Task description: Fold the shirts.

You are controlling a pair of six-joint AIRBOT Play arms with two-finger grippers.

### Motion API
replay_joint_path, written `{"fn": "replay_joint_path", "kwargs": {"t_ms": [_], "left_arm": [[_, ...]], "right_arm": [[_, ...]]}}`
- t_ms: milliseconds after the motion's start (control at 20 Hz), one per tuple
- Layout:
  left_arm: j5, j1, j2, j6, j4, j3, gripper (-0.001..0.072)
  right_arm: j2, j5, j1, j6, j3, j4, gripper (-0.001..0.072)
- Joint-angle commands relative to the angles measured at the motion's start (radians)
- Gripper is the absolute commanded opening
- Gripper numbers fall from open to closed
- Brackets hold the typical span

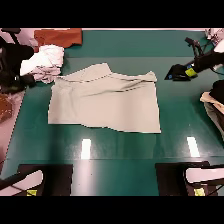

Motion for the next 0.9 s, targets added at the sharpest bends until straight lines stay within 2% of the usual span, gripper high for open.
{"fn": "replay_joint_path", "kwargs": {"t_ms": [0,150,250,400,500,850], "left_arm": [[-0.072,0.013,0.143,0.149,-0.034,-0.234,0.0584],[-0.089,0.013,0.150,0.272,-0.173,-0.335,0.0583],[-0.050,0.013,0.150,0.306,-0.188,-0.343,0.0583],[-0.011,0.013,0.141,0.323,-0.161,-0.343,0.0582],[-0.031,0.013,0.108,0.337,-0.172,-0.343,0.0582],[-0.060,0.013,-0.003,0.411,-0.222,-0.343,0.0582]], "right_arm": [[0.172,-0.056,-0.015,-0.037,-0.255,0.045,0.0591],[0.295,-0.087,-0.016,-0.071,-0.407,0.044,0.0590],[0.383,-0.121,-0.016,-0.074,-0.473,0.045,0.0590],[0.488,-0.151,-0.016,-0.074,-0.528,0.044,0.0590],[0.552,-0.183,-0.016,-0.074,-0.569,0.043,0.0590],[0.647,-0.176,-0.127,-0.072,-0.669,0.074,0.0589]]}}
